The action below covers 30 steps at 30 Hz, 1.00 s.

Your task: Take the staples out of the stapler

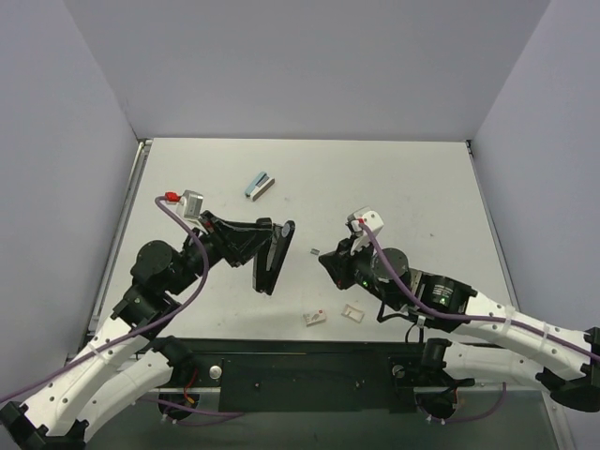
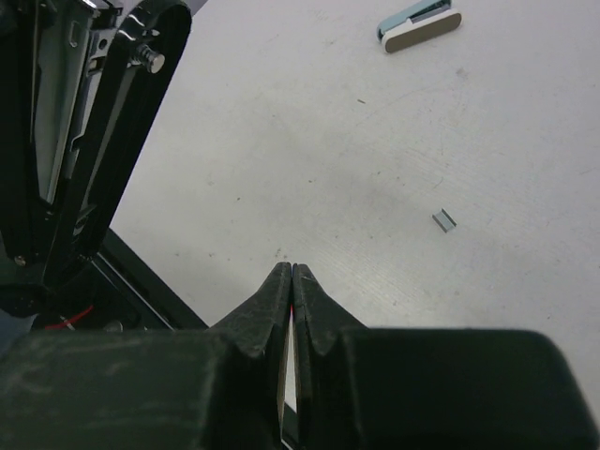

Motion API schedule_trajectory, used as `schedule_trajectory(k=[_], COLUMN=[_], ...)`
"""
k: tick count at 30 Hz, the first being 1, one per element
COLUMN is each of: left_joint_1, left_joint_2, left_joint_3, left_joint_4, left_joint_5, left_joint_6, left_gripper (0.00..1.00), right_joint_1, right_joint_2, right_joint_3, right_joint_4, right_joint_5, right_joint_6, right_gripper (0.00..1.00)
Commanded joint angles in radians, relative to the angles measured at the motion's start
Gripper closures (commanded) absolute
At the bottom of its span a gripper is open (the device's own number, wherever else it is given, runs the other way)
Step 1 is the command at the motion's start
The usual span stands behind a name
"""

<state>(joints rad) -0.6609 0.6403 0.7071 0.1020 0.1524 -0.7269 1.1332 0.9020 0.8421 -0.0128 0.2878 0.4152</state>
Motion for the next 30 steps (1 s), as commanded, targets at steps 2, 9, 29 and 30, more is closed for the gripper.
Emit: schedule_trajectory(k=[2, 9, 29, 30], left_joint_1=[0.000, 0.000, -0.052, -0.055], left_joint_2=[0.024, 0.045, 0.122, 0.125], left_joint_3=[0.042, 0.042, 0.011, 0.012], left_joint_4=[0.192, 0.307, 0.481, 0.479], left_joint_5=[0.220, 0.446, 0.688, 0.694], left_joint_6=[0.030, 0.054, -0.011, -0.006], left_gripper=[1.00, 1.00, 1.00, 1.00], right_joint_1=[-0.039, -0.107, -0.113, -0.113], right_joint_2=[-0.075, -0.112, 0.061, 0.072], right_joint_3=[0.057, 0.153, 0.331, 0.348], right_joint_4=[-0.122, -0.279, -0.283, -0.282], right_joint_5=[-0.206, -0.530, -0.860, -0.874], right_joint_6=[-0.101, -0.211, -0.357, -0.366], right_gripper=[1.00, 1.00, 1.00, 1.00])
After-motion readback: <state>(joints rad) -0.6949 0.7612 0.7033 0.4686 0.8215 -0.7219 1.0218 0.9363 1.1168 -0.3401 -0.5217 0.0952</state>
